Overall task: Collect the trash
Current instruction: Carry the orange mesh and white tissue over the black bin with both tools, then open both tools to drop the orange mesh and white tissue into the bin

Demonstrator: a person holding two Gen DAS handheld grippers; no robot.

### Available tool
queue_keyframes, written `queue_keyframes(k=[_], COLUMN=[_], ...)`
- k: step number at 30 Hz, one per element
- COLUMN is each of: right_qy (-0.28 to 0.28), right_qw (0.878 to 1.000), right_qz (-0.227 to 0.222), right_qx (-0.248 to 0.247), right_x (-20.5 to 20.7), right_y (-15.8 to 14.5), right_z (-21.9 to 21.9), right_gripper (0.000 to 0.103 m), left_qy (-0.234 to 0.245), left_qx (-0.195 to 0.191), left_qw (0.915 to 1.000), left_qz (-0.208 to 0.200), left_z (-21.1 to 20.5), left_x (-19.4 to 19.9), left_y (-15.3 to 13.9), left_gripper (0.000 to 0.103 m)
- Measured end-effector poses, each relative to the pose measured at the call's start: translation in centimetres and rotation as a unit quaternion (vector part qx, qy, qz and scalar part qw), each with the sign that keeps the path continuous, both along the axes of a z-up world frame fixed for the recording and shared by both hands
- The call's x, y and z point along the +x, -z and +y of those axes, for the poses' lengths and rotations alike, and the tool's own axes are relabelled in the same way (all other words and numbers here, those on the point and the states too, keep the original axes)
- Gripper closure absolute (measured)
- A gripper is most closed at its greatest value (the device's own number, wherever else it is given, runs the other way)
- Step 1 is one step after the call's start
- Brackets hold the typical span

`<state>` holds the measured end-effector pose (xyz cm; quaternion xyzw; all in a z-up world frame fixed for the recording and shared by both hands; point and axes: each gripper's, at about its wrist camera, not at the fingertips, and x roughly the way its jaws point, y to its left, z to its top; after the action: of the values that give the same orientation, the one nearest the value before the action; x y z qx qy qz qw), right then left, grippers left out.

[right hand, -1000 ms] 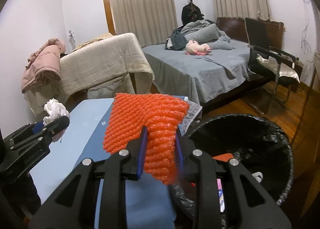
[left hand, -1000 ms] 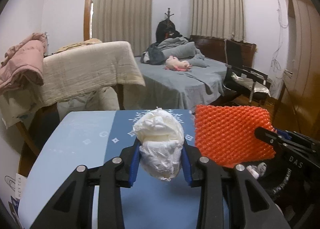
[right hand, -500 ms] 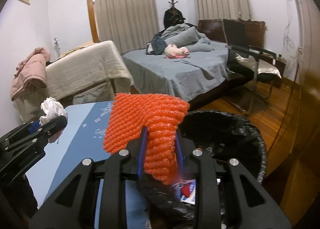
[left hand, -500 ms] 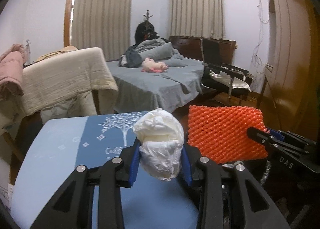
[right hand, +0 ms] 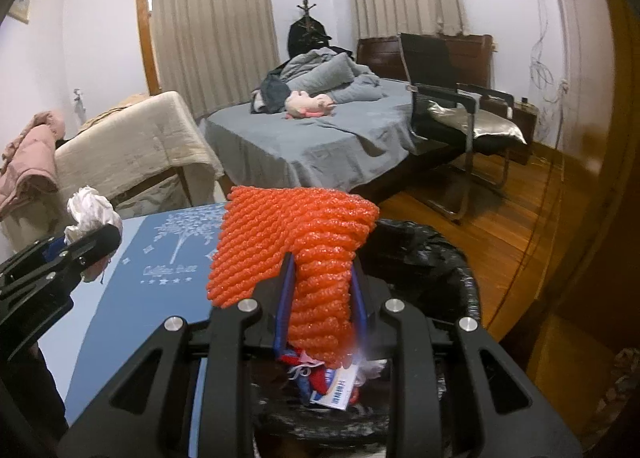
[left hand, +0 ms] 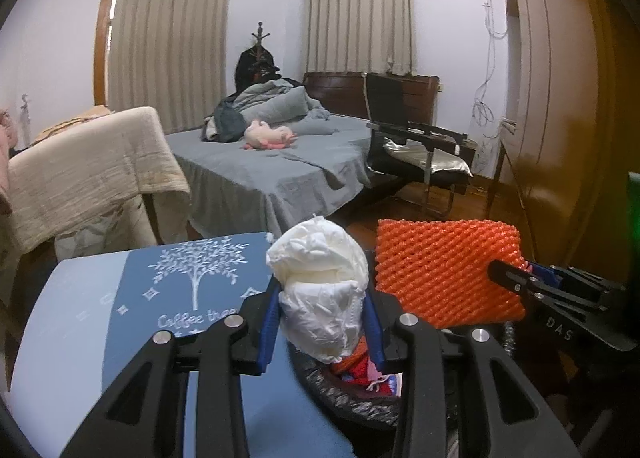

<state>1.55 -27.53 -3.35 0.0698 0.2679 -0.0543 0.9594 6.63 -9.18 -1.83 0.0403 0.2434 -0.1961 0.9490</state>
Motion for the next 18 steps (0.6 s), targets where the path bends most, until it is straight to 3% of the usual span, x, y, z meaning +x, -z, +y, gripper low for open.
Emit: queue_keyframes(k=[18], right_qy=[0.068], right_qw=[0.997], right_qz=[0.026], right_qx=[-0.015], right_x=[1.2], right_y=[3.3], right_z=[-5.0], right_gripper=[0.078], left_qy=[0.055], left_qx=[0.008], left_qw=[0.9981], left_qz=[0.026], left_z=[-5.9], left_x=[4.2], left_y=[3.9], left_gripper=[0.067])
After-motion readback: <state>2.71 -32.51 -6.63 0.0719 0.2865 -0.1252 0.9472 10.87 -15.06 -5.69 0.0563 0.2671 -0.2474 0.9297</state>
